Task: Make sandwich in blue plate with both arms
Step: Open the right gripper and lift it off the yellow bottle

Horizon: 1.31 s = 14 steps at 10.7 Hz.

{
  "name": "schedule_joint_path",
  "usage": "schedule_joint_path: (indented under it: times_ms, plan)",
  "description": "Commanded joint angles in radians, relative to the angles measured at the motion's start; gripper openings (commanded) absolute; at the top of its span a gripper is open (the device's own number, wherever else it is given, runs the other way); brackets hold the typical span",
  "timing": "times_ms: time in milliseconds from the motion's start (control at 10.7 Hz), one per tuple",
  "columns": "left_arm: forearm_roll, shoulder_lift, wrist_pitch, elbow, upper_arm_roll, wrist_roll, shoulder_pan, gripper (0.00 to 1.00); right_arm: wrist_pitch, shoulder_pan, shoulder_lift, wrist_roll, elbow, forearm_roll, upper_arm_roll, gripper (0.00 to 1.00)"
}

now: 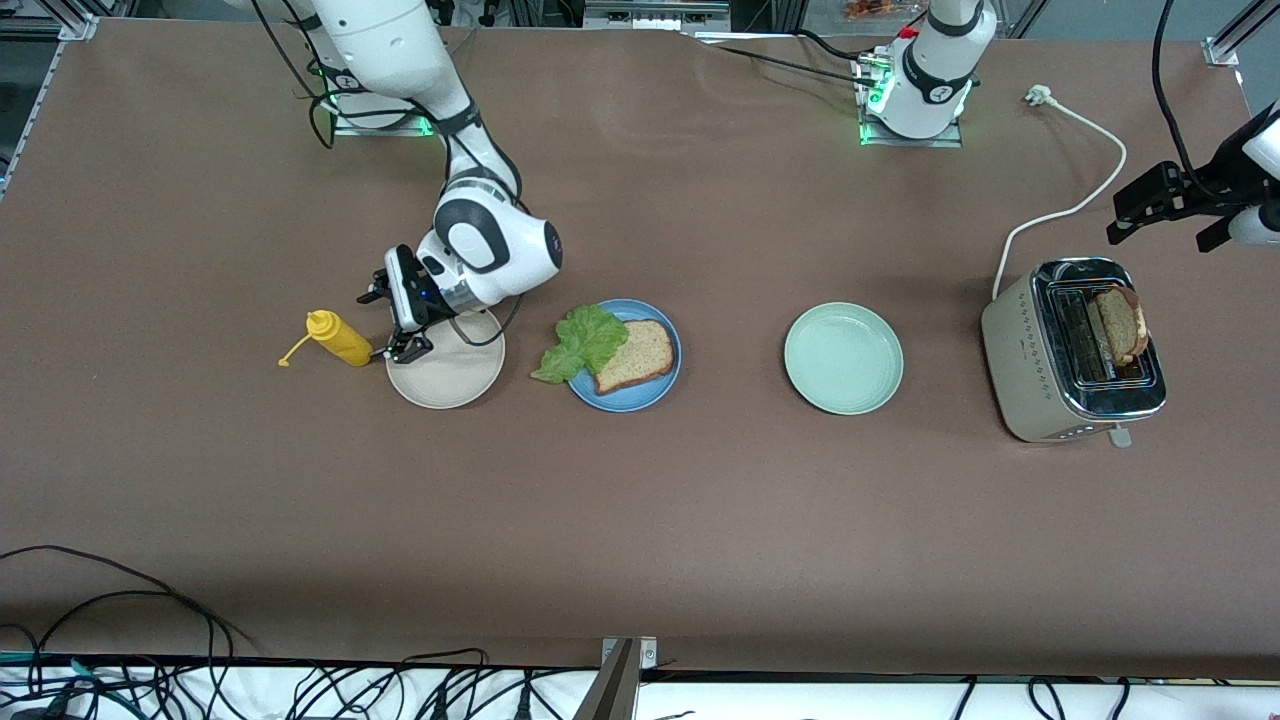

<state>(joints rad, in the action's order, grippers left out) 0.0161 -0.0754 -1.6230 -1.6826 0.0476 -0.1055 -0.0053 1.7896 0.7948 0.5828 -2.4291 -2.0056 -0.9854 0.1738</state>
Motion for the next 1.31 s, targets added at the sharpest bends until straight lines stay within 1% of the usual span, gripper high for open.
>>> schedule_joint_path:
  times_ms: [0,93,280,373,466,560,653,746,840,1026,1119,1213]
  plan:
    - [-0.021,-0.026,-0.014,-0.040,0.012,-0.010,-0.012,1.00,-0.029,-0.031,-0.133,0.058,-0.019,0.017,-0.101,1.00]
    - [-0.021,-0.026,-0.014,-0.045,0.014,-0.010,-0.010,1.00,-0.018,-0.029,-0.150,0.077,-0.013,0.072,-0.109,1.00]
    - [-0.021,-0.027,-0.018,-0.062,0.020,-0.014,-0.010,1.00,-0.025,-0.029,-0.176,0.267,0.056,0.247,-0.108,1.00]
    - [-0.022,-0.027,-0.041,-0.078,0.034,-0.017,-0.010,1.00,-0.038,-0.031,-0.182,0.332,0.085,0.299,-0.108,1.00]
    - [-0.025,-0.024,-0.052,-0.083,0.041,-0.017,-0.008,1.00,-0.109,-0.031,-0.181,0.390,0.135,0.304,-0.106,1.00]
    - [-0.054,-0.020,-0.066,-0.098,0.058,-0.017,-0.010,1.00,-0.139,-0.034,-0.181,0.485,0.178,0.327,-0.105,1.00]
    - [-0.067,-0.024,-0.108,-0.133,0.063,-0.017,-0.010,1.00,-0.171,-0.055,-0.182,0.590,0.223,0.371,-0.103,1.00]
    - [-0.067,-0.024,-0.130,-0.147,0.083,-0.020,-0.010,1.00,-0.218,-0.078,-0.181,0.701,0.285,0.411,-0.103,1.00]
    - [-0.067,-0.018,-0.147,-0.154,0.090,-0.022,-0.010,1.00,-0.237,-0.089,-0.175,0.814,0.342,0.427,-0.100,1.00]
    - [-0.067,-0.014,-0.198,-0.195,0.104,-0.022,-0.010,1.00,-0.246,-0.155,-0.190,1.060,0.387,0.445,-0.096,1.00]
    - [-0.067,0.003,-0.218,-0.213,0.109,-0.022,-0.010,1.00,-0.259,-0.196,-0.207,1.188,0.412,0.483,-0.099,1.00]
    - [-0.067,0.019,-0.230,-0.223,0.133,-0.022,-0.010,0.99,-0.257,-0.233,-0.219,1.297,0.447,0.546,-0.099,1.00]
